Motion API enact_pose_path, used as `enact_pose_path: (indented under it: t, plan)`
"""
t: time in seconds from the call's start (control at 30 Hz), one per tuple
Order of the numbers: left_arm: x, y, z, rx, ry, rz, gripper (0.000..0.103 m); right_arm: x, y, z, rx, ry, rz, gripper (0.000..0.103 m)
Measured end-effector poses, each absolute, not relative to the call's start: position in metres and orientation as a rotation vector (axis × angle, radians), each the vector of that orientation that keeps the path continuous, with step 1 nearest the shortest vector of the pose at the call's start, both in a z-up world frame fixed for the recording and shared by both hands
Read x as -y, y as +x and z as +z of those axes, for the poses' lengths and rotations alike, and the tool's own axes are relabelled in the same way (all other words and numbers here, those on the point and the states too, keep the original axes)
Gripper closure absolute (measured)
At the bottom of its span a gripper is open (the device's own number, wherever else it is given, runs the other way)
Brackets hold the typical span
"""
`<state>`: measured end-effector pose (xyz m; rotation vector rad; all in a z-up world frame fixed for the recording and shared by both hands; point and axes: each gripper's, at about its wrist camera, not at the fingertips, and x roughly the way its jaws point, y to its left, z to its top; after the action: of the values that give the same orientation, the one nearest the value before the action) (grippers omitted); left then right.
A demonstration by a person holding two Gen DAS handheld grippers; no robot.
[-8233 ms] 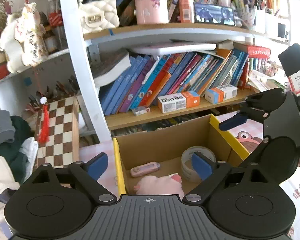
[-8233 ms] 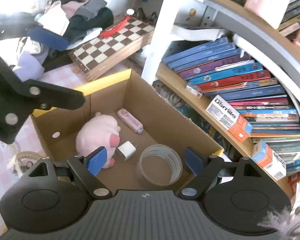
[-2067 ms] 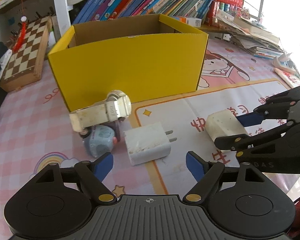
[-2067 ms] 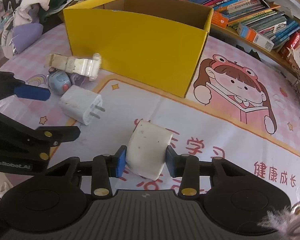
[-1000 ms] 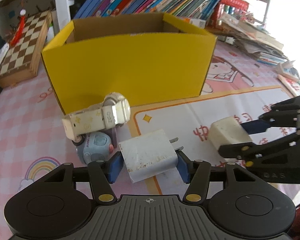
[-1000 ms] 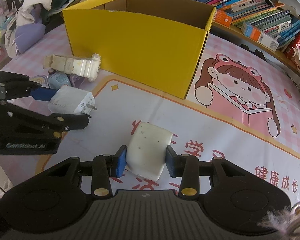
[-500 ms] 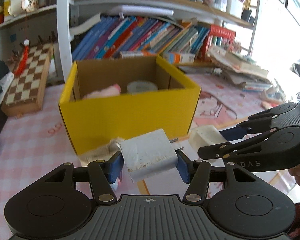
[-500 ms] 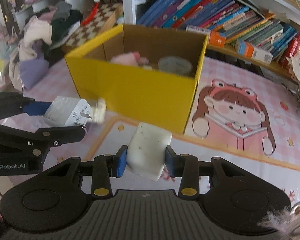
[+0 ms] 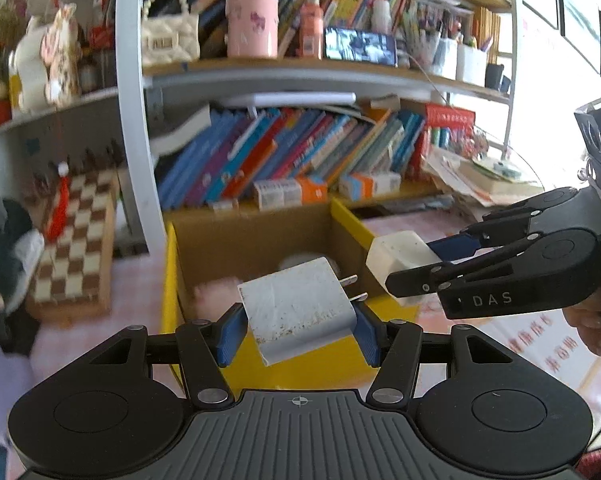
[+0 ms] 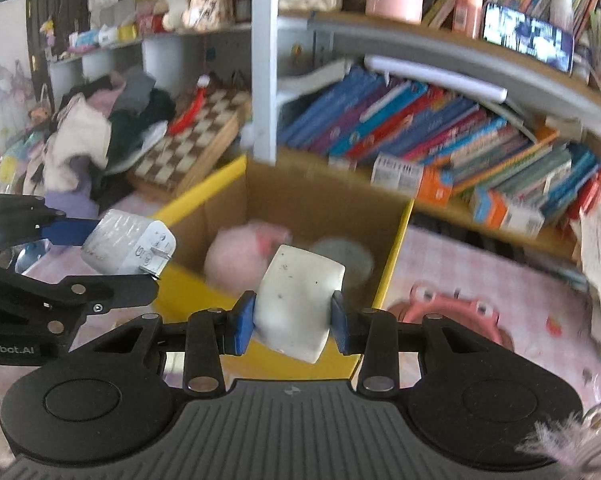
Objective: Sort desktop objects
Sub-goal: 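Lift the foam block with the right tool while the left tool carries the charger toward the box, then lower the charger into the yellow box with the left tool while the right tool lowers the foam block in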
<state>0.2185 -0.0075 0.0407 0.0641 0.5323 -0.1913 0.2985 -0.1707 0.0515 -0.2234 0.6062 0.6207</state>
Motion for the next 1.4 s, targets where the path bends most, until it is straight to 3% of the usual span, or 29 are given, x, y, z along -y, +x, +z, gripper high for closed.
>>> enact_pose_path:
  t: [0.53,1.07,1.4]
  plan:
    - [-0.005,0.302,0.038,-0.565,0.112,-0.146,0.047,0.128,0.379,0.035,-0.63,-0.461,0.727,0.067]
    - [0.002,0.405,0.006,-0.747,0.146,-0.169,0.047,0.075,0.434,-0.024,-0.812,-0.791,0.915,0.066]
    - [-0.004,0.438,-0.021,-0.851,0.126,-0.156,0.047,0.058,0.443,-0.03,-0.781,-0.86,0.956,0.064]
